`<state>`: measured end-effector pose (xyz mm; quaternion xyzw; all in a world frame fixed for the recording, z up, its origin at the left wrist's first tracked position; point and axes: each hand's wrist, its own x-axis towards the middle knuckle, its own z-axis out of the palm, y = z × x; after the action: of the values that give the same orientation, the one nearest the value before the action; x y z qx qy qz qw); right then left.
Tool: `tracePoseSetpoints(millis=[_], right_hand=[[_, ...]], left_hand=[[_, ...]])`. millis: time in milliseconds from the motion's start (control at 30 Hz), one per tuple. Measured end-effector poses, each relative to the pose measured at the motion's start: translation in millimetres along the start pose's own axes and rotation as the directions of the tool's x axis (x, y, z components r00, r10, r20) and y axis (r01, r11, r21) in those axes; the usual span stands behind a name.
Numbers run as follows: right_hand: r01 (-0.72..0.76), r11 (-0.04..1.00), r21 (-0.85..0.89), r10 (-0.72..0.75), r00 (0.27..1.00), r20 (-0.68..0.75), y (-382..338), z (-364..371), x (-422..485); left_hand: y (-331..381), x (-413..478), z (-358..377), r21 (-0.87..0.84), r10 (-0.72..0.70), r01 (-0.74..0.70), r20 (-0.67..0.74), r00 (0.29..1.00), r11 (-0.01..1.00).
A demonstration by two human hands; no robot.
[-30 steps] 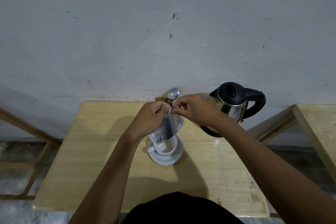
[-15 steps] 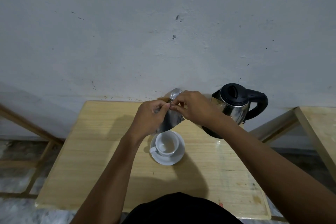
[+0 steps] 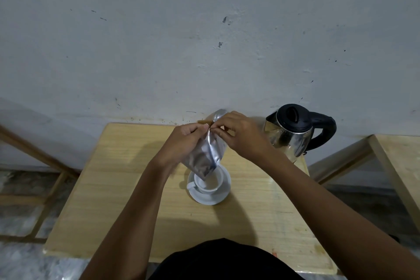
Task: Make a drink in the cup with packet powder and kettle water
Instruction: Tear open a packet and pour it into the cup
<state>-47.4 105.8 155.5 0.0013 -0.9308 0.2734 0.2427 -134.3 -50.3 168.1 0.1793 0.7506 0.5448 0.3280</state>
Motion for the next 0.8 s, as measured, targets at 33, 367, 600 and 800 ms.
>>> tracePoseSetpoints(millis=[33, 367, 600, 800], right_hand=[[-0.024, 1.000, 0.007, 0.023, 0.999, 0.027, 0, -1, 1], [-0.173, 0.984, 0.042, 0.154, 0.948, 0.279, -2, -11, 9], [-0.199, 0.980, 0.016, 0.180, 0.915, 0.361, 1, -17, 10], [-0.024, 0.998, 0.057, 0.014, 0.986, 0.165, 7, -2, -6]], left_hand=[[0, -1, -2, 0.007, 0.004, -0.004, 0.041, 0.999, 1.000], [-9, -1, -15, 0.300, 0.206, -0.231, 0.112, 0.972, 0.926], [-12, 0, -10, 0.297, 0.238, -0.262, 0.113, 0.965, 0.918], [-22, 3, -5, 0.105, 0.179, -0.191, 0.113, 0.977, 0.976]])
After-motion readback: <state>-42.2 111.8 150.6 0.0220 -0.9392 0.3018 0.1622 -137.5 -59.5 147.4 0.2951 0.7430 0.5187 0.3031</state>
